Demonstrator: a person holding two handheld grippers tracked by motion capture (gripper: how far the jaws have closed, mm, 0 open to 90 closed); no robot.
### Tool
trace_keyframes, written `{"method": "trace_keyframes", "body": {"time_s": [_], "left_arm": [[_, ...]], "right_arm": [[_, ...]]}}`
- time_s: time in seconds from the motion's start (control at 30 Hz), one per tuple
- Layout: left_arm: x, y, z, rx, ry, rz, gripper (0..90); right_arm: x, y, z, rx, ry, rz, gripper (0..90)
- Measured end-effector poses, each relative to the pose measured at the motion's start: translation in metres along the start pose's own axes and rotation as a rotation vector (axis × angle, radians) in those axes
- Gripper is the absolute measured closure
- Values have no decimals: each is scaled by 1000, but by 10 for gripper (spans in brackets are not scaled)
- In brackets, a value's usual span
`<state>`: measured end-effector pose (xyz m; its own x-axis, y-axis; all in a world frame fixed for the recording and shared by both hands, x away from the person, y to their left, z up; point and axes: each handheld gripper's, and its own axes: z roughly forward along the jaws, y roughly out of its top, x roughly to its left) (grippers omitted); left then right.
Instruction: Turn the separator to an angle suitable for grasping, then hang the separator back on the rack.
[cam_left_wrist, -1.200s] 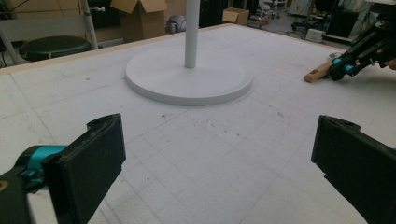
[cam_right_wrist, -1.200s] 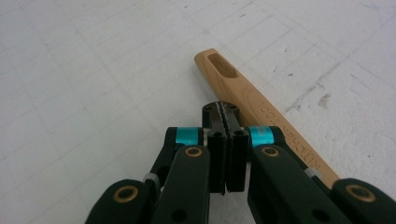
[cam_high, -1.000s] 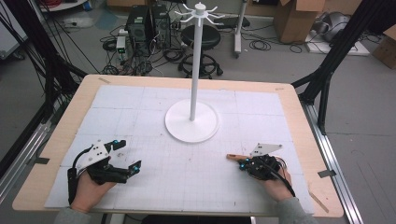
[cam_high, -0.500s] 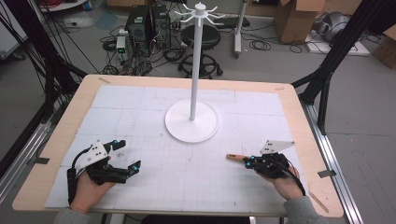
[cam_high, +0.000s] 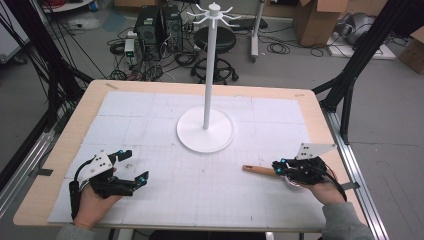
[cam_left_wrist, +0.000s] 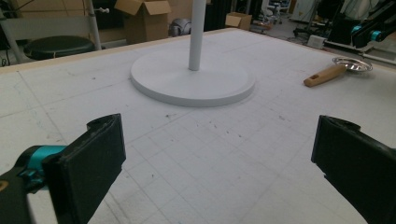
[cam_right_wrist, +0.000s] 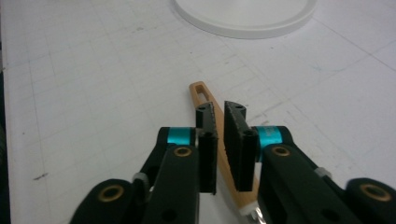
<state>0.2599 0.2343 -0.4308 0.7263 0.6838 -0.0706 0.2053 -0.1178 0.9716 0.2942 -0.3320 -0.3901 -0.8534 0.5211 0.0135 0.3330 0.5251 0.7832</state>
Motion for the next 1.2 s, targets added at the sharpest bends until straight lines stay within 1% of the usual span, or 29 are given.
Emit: {"method": "trace_keyframes", "body": {"time_s": [0.07,0.13,0.2,0.27,0.37,0.43,0.47,0.53,0.6,0.67,0.7,0.73,0.77,0.8,0.83,0.93,1.0,1.07,1.1,1.17,1.2], "left_arm": [[1,0,-1,-1,3,-4,34],[1,0,-2,-3,6,-7,34],[1,0,-3,-5,6,-8,34],[-1,-1,-4,-3,2,-7,35],[-2,-2,-6,2,1,0,34],[-2,-2,-8,-2,7,-7,35],[-1,-3,-9,-2,9,-8,34],[1,-3,-10,-4,10,-17,34],[2,-4,-10,-4,10,-23,35],[2,-4,-11,-3,11,-23,34],[2,-4,-12,-3,11,-24,34],[2,-4,-12,-4,10,-25,34],[2,-4,-13,-5,11,-24,35],[2,-4,-14,-3,13,-23,34],[2,-4,-15,-5,14,-23,34],[2,-5,-17,-7,22,-25,34],[2,-4,-19,-10,23,-23,35],[1,-4,-19,-12,26,-23,34],[0,-4,-19,-11,24,-26,34],[0,-4,-19,-7,23,-20,35],[0,-4,-19,-6,23,-20,34]], "right_arm": [[-5,0,-3,8,10,-9,737],[-9,0,-6,15,10,-16,676],[-12,1,-10,13,25,-9,599],[-16,2,-14,9,43,9,533],[-23,3,-19,28,56,-7,458],[-28,4,-23,36,69,-3,399],[-30,5,-24,38,77,-5,365],[-34,6,-27,47,69,-9,252],[-37,7,-30,41,88,1,187],[-38,8,-31,28,83,-6,118],[-37,9,-31,31,88,-18,83],[-37,10,-32,38,89,-30,76],[-36,13,-32,32,72,-52,64],[-35,15,-33,35,84,-49,14],[-36,17,-33,36,87,-57,10],[-34,21,-31,77,109,-67,10],[-34,23,-30,100,95,-77,10],[-34,24,-28,103,110,-76,10],[-34,24,-27,111,114,-87,10],[-34,24,-23,135,143,-98,11],[-34,24,-20,150,148,-103,11]]}}
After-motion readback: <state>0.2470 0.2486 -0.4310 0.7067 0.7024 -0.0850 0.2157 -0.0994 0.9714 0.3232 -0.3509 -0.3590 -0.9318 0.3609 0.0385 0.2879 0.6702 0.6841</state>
